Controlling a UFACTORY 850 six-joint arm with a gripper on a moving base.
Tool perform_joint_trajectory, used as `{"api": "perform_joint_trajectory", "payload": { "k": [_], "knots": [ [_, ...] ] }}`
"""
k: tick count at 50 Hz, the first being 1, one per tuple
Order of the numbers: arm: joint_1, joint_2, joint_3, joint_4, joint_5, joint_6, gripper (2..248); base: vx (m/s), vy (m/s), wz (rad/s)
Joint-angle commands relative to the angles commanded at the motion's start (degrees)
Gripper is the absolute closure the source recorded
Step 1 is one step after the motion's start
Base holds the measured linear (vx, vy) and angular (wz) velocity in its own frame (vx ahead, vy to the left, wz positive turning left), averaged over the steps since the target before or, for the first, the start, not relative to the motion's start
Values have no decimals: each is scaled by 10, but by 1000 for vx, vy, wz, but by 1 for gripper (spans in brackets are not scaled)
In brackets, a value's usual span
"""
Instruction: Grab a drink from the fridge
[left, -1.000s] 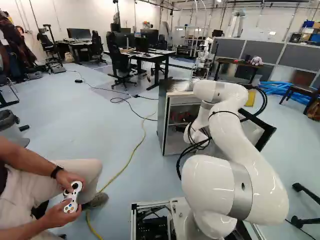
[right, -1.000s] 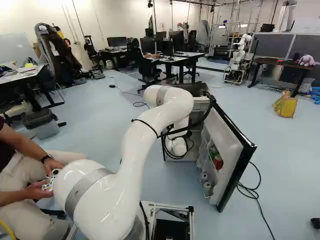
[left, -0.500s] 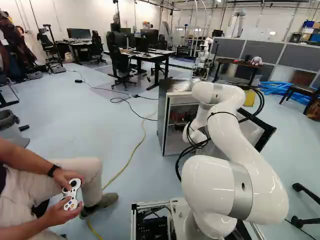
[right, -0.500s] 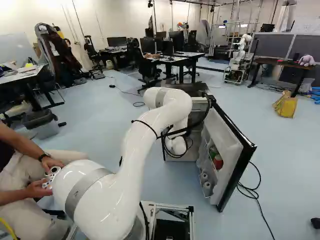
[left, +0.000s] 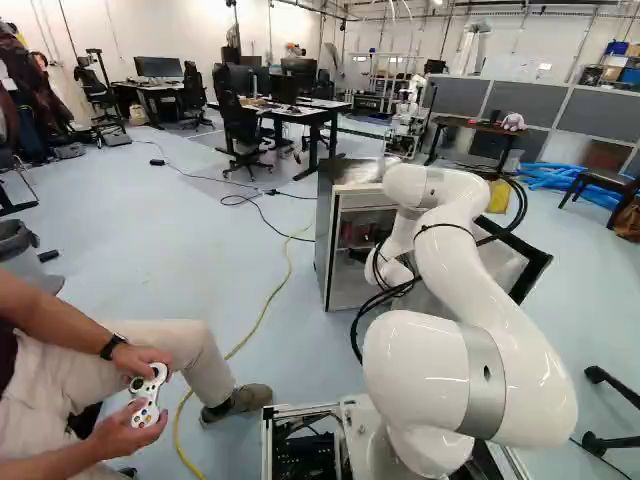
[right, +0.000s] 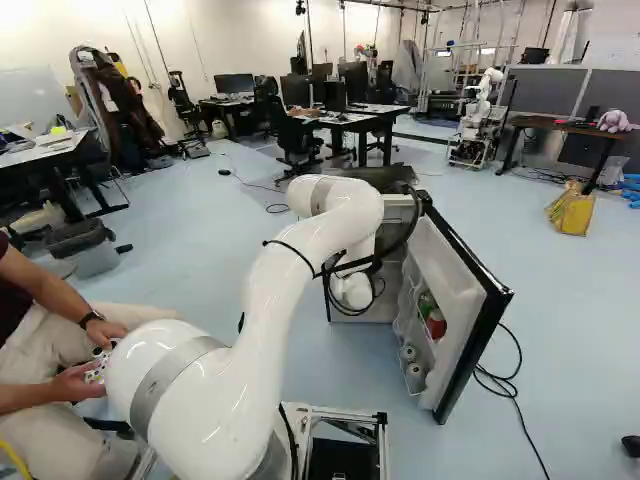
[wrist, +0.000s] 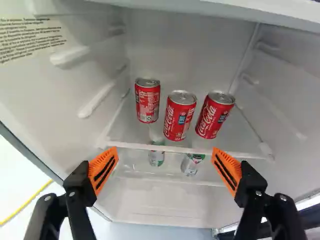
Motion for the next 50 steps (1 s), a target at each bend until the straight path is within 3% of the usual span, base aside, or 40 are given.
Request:
{"api": "perform_joint_trajectory", "payload": {
  "k": [10, 40, 41, 45, 46, 50],
  "knots": [
    [0, 0, 0, 0, 0, 26, 3, 0, 0, 0],
    [0, 0, 0, 0, 0, 28, 3, 0, 0, 0],
    [0, 0, 0, 0, 0, 28, 15, 0, 0, 0],
    [0, 0, 0, 0, 0, 28, 15, 0, 0, 0],
    [0, 0, 0, 0, 0, 28, 28, 0, 0, 0],
    [0, 0, 0, 0, 0, 28, 28, 0, 0, 0]
  ]
}}
